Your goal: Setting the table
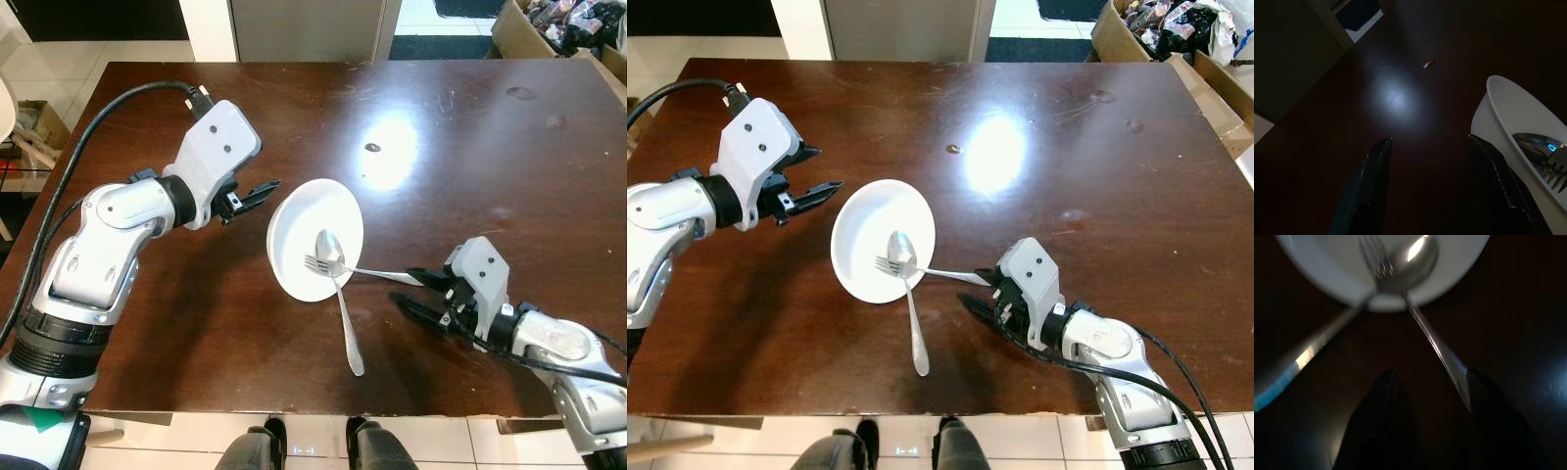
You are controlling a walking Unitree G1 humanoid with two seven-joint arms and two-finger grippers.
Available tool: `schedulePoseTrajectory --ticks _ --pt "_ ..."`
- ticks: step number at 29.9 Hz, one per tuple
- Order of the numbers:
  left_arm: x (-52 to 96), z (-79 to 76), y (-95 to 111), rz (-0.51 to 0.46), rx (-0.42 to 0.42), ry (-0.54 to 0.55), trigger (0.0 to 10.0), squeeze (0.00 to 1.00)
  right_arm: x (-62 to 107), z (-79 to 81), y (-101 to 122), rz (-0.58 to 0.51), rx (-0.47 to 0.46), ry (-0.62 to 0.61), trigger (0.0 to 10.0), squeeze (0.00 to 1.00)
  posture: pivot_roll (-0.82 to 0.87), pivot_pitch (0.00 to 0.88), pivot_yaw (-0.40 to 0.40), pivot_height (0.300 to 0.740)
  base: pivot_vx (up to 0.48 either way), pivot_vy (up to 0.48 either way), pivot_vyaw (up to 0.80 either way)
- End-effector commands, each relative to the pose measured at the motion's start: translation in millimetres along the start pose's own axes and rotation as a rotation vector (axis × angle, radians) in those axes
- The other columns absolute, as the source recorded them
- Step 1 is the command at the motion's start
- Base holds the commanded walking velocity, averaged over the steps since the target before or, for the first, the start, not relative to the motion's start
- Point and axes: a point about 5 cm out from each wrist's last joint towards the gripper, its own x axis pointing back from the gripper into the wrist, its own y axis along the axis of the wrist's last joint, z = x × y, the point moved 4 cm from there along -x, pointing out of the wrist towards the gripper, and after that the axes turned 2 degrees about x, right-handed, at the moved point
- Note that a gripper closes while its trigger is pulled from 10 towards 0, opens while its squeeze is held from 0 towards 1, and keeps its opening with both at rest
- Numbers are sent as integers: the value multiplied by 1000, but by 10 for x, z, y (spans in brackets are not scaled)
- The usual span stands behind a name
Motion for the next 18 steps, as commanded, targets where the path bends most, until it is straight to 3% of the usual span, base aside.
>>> schedulePoseTrajectory --ticks 1,2,3,8,18 --pt "-18 -38 -47 13 4 -14 10000 0 -44 33 -163 77 87 28 10000 0 -175 171 106 740 0 0 0" --pt "-18 -38 -47 13 4 -14 10000 0 -44 33 -163 77 87 28 10000 0 -175 171 106 740 0 0 0" --pt "-24 -39 -41 11 3 -12 10000 0 -109 47 -238 120 148 62 10000 0 -167 168 102 740 0 0 0" --pt "-22 -36 -31 9 3 -7 10000 0 -272 127 -334 161 200 117 10000 0 -158 168 100 740 0 0 0" --pt "2 -38 -4 8 5 3 10000 0 -678 42 -399 177 304 15 10000 0 -127 173 95 740 0 0 0"
